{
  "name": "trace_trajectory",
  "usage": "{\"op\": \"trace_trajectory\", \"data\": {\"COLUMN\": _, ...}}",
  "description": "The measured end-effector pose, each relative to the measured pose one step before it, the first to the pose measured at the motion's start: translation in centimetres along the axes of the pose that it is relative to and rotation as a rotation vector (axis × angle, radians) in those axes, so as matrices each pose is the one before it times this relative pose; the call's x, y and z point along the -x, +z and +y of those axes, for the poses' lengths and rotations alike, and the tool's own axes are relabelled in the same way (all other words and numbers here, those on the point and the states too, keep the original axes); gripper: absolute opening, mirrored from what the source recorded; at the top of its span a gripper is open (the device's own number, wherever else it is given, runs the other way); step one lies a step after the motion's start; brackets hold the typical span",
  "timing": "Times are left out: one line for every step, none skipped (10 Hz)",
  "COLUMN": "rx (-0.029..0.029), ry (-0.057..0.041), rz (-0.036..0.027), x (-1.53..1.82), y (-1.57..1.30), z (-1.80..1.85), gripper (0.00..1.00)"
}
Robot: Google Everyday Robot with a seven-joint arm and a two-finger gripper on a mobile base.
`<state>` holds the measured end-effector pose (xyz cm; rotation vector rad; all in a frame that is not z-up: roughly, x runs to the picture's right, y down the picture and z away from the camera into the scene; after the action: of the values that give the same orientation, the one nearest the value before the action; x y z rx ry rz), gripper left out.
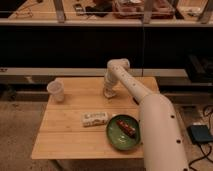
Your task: Wipe the white sponge on the table
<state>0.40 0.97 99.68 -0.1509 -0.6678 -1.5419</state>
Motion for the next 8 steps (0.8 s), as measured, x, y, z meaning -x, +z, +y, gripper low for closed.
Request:
{"op": "trace_trajectory", "data": {"rx": -0.02201, "ry": -0.03028, "rz": -0.03681, "x": 2.378, "y": 0.073, "z": -0.83, "gripper": 0.0}}
{"op": "trace_trajectory", "data": {"rx": -0.01167, "ry": -0.01117, "rz": -0.019, "x": 1.414, "y": -0.073, "z": -0.24, "gripper": 0.0}}
{"op": "trace_trajectory", "data": {"rx": -0.00702, "ry": 0.00848, "rz": -0.01655, "x": 1.503, "y": -0.222, "z": 0.372, "gripper": 0.0}}
{"op": "trace_trajectory", "data": {"rx": 0.0038, "ry": 0.03725, "rz": -0.0076, "x": 1.527, "y": -0.684, "z": 1.611, "gripper": 0.0}}
{"op": "trace_trajectory", "data": {"rx": 0.01634, "ry": 0.03253, "rz": 0.01079, "x": 0.516, "y": -0.843, "z": 1.803, "gripper": 0.0}}
{"op": "trace_trajectory", "data": {"rx": 0.02629, "ry": 0.04516, "rz": 0.0274, "x": 0.039, "y": -1.356, "z": 2.485, "gripper": 0.0}}
{"op": "trace_trajectory", "data": {"rx": 0.02506, "ry": 0.04011, "rz": 0.02807, "x": -0.315, "y": -1.302, "z": 2.15, "gripper": 0.0}}
{"op": "trace_trajectory", "data": {"rx": 0.02486, "ry": 0.0425, "rz": 0.04181, "x": -0.796, "y": -1.328, "z": 2.17, "gripper": 0.0}}
